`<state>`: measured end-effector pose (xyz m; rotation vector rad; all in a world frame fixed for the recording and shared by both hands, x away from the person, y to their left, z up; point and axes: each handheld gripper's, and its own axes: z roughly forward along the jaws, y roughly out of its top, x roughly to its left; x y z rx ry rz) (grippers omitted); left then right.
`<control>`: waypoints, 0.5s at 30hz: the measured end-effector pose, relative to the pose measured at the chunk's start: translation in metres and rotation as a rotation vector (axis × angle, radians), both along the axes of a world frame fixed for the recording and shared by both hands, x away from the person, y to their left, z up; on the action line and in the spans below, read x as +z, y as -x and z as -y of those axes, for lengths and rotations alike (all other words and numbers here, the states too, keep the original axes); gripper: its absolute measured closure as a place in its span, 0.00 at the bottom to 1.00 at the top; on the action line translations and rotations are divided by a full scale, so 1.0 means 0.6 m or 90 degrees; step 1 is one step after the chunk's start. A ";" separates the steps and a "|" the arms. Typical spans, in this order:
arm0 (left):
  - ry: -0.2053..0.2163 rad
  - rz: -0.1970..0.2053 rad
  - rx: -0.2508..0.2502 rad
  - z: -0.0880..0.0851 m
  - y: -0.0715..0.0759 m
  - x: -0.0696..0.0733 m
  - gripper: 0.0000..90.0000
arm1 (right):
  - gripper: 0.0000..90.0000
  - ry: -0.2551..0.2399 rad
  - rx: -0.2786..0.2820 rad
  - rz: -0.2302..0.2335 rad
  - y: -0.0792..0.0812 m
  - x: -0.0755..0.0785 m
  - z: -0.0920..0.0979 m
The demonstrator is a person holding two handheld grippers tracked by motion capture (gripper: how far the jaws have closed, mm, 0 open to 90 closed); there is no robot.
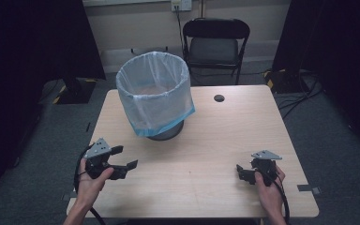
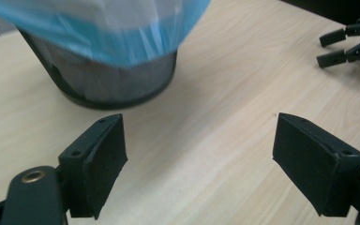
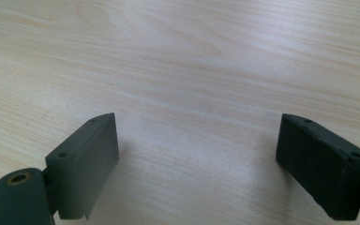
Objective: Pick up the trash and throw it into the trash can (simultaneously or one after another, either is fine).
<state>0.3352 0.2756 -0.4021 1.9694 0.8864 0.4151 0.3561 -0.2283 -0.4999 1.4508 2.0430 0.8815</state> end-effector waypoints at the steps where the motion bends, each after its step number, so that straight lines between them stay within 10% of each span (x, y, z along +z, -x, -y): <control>1: 0.000 -0.005 0.001 0.000 0.001 -0.008 0.19 | 0.14 0.000 0.000 0.000 0.000 0.000 0.000; 15: -0.020 -0.084 0.021 0.013 0.005 -0.100 0.20 | 0.14 0.000 0.000 0.000 0.000 0.000 0.000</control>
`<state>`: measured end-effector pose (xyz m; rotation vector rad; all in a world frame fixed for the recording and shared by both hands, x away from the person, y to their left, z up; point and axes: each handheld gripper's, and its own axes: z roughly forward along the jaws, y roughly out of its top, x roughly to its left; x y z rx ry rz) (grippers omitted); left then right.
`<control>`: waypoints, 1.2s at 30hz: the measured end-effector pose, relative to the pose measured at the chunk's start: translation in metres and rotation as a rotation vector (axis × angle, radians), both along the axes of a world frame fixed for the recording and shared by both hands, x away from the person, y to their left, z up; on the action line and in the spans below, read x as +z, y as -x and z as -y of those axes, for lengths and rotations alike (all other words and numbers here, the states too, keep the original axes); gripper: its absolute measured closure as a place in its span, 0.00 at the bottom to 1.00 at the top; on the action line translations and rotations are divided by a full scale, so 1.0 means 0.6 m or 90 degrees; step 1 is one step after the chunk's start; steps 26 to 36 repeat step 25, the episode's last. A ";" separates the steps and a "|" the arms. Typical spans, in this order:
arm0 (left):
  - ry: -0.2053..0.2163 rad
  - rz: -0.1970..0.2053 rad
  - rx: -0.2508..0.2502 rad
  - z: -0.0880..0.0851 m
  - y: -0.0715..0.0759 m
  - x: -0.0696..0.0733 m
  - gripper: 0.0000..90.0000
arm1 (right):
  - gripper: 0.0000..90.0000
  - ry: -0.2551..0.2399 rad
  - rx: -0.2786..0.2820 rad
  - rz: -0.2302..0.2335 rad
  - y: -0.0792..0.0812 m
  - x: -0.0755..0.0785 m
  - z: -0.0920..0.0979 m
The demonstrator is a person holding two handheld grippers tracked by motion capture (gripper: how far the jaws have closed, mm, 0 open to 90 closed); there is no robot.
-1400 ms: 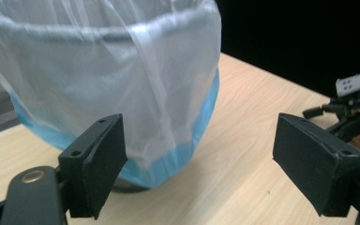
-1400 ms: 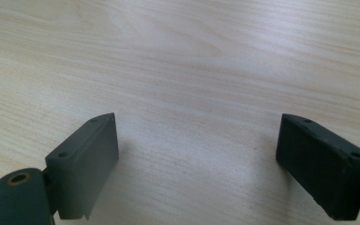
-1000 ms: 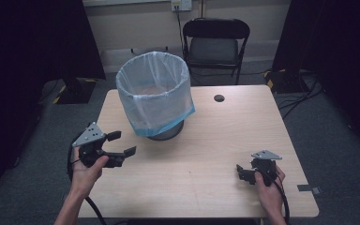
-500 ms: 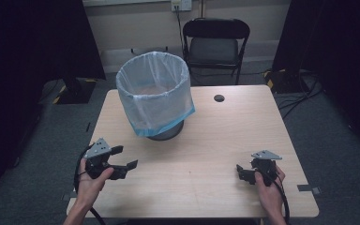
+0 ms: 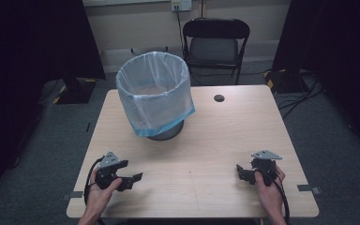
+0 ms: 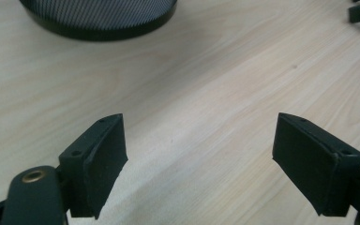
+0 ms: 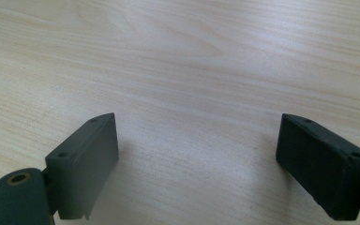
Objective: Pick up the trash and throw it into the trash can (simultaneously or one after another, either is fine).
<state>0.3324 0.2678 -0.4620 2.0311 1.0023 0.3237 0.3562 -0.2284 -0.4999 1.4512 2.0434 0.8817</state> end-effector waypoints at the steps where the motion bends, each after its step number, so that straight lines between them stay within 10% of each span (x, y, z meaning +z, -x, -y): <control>1: 0.000 0.000 0.000 0.000 0.000 0.000 0.20 | 0.14 0.000 0.000 0.000 0.000 0.000 0.000; 16: -0.055 -0.043 0.004 0.021 -0.003 -0.050 0.20 | 0.14 0.000 0.000 0.000 0.000 0.000 0.000; 22: -0.097 0.010 0.007 0.034 0.003 -0.060 0.17 | 0.14 0.000 0.000 0.000 0.000 0.000 0.000; 36: -0.084 0.013 0.005 0.034 0.003 -0.064 0.14 | 0.14 0.000 0.000 0.000 0.000 0.000 0.000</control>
